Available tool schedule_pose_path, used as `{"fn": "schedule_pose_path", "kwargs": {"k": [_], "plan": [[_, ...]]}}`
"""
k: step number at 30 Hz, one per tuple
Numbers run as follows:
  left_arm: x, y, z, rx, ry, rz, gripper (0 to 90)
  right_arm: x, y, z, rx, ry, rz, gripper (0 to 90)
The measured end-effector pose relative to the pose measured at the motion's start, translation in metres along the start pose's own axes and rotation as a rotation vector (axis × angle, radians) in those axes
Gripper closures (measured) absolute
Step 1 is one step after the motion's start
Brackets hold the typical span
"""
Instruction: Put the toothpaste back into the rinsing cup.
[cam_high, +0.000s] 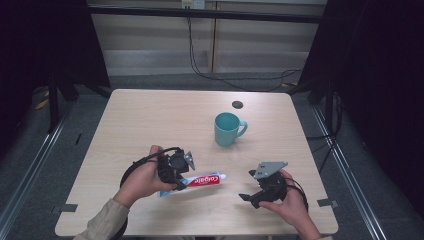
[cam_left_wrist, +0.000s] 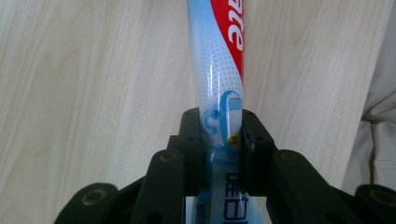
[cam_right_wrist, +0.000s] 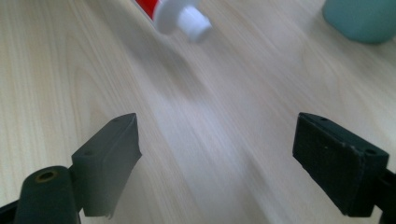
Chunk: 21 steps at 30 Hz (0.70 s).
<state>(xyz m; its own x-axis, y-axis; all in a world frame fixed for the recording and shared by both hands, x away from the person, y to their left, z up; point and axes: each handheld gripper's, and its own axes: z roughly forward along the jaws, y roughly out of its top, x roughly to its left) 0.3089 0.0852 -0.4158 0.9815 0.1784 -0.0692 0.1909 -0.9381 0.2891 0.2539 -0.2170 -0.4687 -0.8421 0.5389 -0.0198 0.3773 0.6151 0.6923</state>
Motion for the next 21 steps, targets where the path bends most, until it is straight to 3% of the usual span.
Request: {"fn": "schedule_pose_path", "kwargs": {"k": [7, 16, 21], "plan": [[-0.002, 0.004, 0.002, -0.012, -0.011, -0.001, 73.9, 0.000, 0.027, 0.002, 0.035, 0.021, -0.081, 14.8], [-0.005, 0.012, 0.003, -0.026, -0.024, 0.021, 74.8, 0.010, 0.058, 0.004, 0.001, 0.100, -0.145, 17.9], [-0.008, 0.018, 0.002, -0.032, -0.021, 0.017, 74.8, 0.014, 0.072, 0.009, 0.014, 0.117, -0.181, 18.4]]}}
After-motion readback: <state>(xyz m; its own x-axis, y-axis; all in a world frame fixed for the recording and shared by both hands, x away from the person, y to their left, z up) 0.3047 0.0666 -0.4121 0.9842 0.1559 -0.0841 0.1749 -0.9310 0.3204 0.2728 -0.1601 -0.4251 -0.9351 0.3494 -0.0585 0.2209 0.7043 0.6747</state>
